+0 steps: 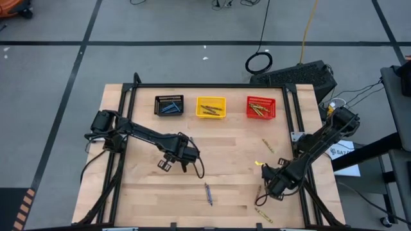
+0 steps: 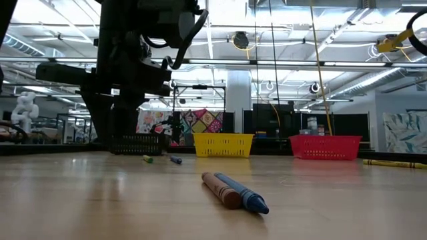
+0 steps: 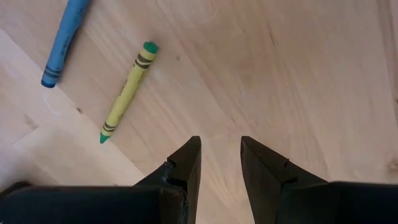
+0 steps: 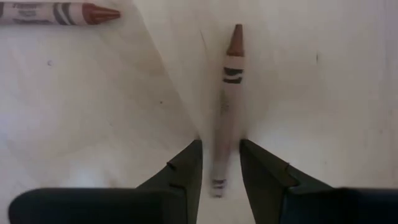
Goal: Sort crayons
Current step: Put the brown crayon into the yellow bin
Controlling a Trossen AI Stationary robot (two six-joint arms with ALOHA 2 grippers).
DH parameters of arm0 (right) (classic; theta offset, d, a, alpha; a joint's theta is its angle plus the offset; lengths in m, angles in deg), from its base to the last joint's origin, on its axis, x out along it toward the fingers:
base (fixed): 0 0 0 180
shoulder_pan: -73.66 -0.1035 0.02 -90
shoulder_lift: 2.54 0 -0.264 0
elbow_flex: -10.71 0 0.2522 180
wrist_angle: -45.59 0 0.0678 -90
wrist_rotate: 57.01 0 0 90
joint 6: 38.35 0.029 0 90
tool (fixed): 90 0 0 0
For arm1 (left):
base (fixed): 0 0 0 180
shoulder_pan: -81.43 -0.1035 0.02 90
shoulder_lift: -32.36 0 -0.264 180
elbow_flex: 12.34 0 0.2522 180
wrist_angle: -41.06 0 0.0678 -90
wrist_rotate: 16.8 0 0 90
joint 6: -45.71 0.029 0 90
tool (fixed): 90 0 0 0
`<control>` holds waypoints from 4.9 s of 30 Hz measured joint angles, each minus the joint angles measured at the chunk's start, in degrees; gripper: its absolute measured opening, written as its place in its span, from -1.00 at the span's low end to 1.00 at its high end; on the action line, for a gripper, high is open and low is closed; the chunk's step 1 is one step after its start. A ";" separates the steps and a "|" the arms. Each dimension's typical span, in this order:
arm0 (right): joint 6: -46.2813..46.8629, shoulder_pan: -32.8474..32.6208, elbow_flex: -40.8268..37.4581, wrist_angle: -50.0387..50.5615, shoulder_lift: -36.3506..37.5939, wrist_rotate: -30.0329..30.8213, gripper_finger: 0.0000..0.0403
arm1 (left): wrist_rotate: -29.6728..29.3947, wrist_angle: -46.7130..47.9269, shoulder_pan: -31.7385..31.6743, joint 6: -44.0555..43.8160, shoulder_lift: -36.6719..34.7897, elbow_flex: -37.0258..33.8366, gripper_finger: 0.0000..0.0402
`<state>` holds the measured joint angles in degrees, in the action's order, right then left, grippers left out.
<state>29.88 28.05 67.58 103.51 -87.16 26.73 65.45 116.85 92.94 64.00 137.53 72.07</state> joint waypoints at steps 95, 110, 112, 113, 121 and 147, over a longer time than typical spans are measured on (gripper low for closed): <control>-51.26 67.12 5.15 -48.64 -1.51 5.84 -1.00 | -1.53 -3.57 -0.28 -13.53 0.00 0.02 -0.48; -62.22 71.49 17.41 -39.77 -5.68 -1.53 -1.00 | -1.40 -3.19 -0.28 -17.00 0.00 0.22 -0.48; -64.31 71.53 20.03 -34.91 -6.95 -1.50 -1.00 | -1.26 -2.92 -0.28 -17.54 0.00 0.22 -0.48; -65.09 71.57 21.53 -33.89 -7.90 -1.49 -1.00 | -1.26 -2.97 -0.28 -17.96 0.00 0.22 -0.48; -71.51 71.91 30.06 -23.79 -16.57 -2.86 -1.00 | -1.18 -2.97 -0.28 -18.05 0.02 0.33 -0.48; -88.86 72.26 37.35 -16.17 -24.63 6.37 -0.73 | -1.11 -3.05 -0.28 -22.56 0.02 0.33 -0.48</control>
<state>-58.98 100.32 104.93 87.34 -111.79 33.10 64.33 113.80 92.65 41.44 137.55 72.40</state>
